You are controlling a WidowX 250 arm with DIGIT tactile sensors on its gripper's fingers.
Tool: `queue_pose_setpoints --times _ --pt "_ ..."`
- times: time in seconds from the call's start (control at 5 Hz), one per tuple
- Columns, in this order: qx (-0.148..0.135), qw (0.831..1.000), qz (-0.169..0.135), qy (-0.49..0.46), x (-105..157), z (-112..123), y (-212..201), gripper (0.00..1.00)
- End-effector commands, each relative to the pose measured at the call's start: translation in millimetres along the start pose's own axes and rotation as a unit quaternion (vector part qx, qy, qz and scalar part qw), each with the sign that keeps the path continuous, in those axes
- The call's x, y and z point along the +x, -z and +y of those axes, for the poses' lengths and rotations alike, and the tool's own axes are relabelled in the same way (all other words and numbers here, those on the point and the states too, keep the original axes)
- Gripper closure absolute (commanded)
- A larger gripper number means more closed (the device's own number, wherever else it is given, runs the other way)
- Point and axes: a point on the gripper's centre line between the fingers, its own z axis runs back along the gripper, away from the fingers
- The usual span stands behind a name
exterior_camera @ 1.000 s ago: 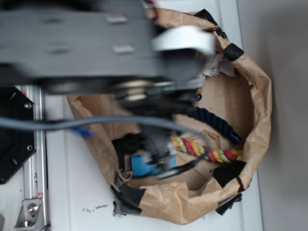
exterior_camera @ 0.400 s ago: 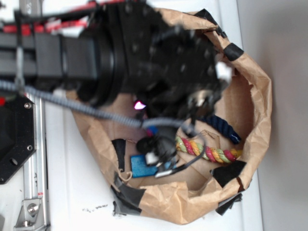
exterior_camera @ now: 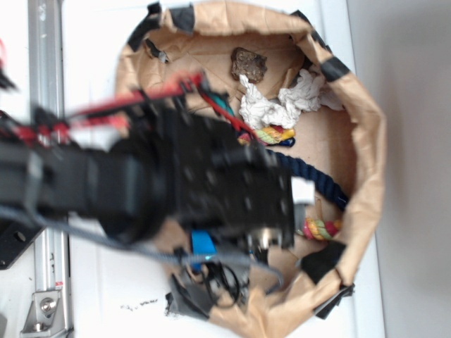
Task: Grab the blue block.
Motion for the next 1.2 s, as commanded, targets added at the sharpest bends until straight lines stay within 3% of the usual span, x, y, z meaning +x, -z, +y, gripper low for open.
queue_pose_setpoints --times 0.0,0.2,0.4,0.6,0.8,1.0 --pt "0.055 0.998 -0.014 -0.001 7.8 -10.2 52.5 0.02" --pt "0.071 0.997 -0.031 -0.010 9.9 18.1 35.1 1.00" --pt "0.064 0.993 -0.092 -0.025 11.9 51.9 -17.8 1.00" --pt "0.041 0.978 -0.205 -0.022 13.9 84.5 -69.6 1.00" --pt "0.039 0.978 -0.207 0.004 14.2 81.0 -120.3 1.00" --pt "0.006 0.983 -0.183 0.029 11.6 72.2 -140.3 1.00"
